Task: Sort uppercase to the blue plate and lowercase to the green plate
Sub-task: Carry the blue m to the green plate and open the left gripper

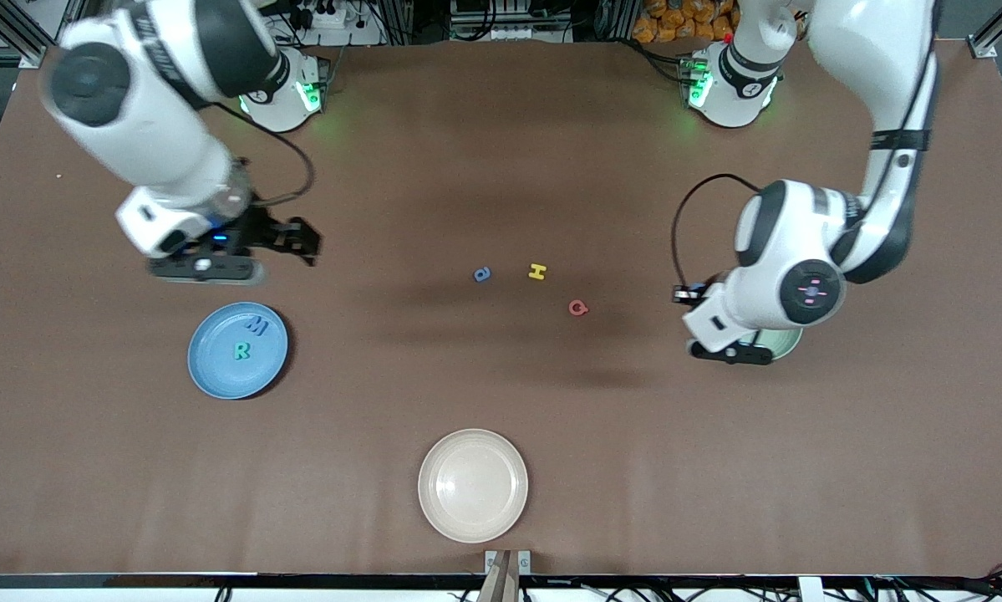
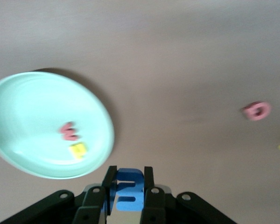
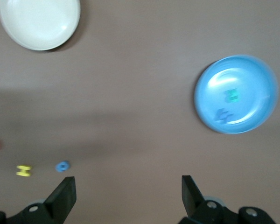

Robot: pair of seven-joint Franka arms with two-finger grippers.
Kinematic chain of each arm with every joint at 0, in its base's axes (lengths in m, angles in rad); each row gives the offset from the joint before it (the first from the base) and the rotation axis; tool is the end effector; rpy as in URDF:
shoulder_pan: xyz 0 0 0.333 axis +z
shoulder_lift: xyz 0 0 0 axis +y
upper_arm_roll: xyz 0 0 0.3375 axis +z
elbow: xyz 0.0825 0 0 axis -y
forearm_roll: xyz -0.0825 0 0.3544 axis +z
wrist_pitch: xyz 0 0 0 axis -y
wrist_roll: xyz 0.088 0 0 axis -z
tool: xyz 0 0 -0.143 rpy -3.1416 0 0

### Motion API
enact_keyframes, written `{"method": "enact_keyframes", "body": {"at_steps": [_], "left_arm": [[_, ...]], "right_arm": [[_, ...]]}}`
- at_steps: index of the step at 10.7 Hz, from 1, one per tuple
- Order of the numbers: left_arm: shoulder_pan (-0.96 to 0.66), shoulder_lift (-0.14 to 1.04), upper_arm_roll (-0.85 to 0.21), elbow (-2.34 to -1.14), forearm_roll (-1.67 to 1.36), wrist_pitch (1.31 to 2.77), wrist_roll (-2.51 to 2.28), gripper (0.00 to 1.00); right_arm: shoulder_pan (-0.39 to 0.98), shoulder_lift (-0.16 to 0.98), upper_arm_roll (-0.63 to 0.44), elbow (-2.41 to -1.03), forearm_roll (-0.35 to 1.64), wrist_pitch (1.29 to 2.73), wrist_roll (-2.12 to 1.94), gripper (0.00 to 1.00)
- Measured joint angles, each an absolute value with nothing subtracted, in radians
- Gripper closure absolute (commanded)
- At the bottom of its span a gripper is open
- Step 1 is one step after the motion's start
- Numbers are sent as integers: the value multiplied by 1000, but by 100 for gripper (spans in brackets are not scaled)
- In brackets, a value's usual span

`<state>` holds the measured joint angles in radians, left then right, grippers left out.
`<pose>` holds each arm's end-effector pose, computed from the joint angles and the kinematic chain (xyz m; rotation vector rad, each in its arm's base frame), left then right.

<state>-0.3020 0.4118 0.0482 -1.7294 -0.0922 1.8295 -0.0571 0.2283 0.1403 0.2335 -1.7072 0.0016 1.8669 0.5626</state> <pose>0.5714 -0.1615 0.3247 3.0765 -0.2468 -0.4934 0.5243 0.2537 0.4990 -3.0965 0.1609 -0.0056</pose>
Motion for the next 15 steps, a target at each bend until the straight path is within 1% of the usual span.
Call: {"method": "enact_keyframes", "body": {"at_steps": [2, 4, 6, 7, 8, 9, 10, 11, 12, 14, 15], "left_arm": [[-255, 403, 46, -1791, -81, 1855, -9, 100], [-243, 404, 45, -1859, -53, 1948, 19, 100], [-230, 410, 44, -1905, -21, 2022, 50, 100], [-215, 412, 44, -1917, -20, 2038, 62, 86], [-205, 412, 44, -1921, -20, 2043, 71, 63], [-200, 412, 44, -1922, -20, 2044, 76, 43], [-200, 412, 43, -1922, -19, 2045, 77, 37], [-200, 412, 42, -1922, -19, 2046, 77, 12], [-200, 412, 41, -1921, -19, 2047, 77, 0], [-201, 409, 39, -1917, -19, 2050, 77, 0], [-202, 405, 37, -1912, -19, 2050, 77, 0]], "right_arm": [[361, 225, 241, -1699, -12, 1961, 749, 0], [481, 347, 240, -1675, -71, 2056, 947, 0], [589, 493, 228, -1591, -138, 2079, 1112, 0], [637, 566, 211, -1532, -149, 2084, 1163, 0], [684, 634, 186, -1476, -155, 2100, 1193, 0], [721, 692, 165, -1440, -156, 2144, 1209, 2], [749, 738, 152, -1423, -156, 2191, 1225, 4], [777, 776, 137, -1415, -159, 2223, 1244, 6], [800, 810, 125, -1409, -161, 2246, 1253, 6], [816, 855, 119, -1402, -161, 2278, 1270, 7], [817, 865, 119, -1398, -161, 2283, 1289, 10]]}}
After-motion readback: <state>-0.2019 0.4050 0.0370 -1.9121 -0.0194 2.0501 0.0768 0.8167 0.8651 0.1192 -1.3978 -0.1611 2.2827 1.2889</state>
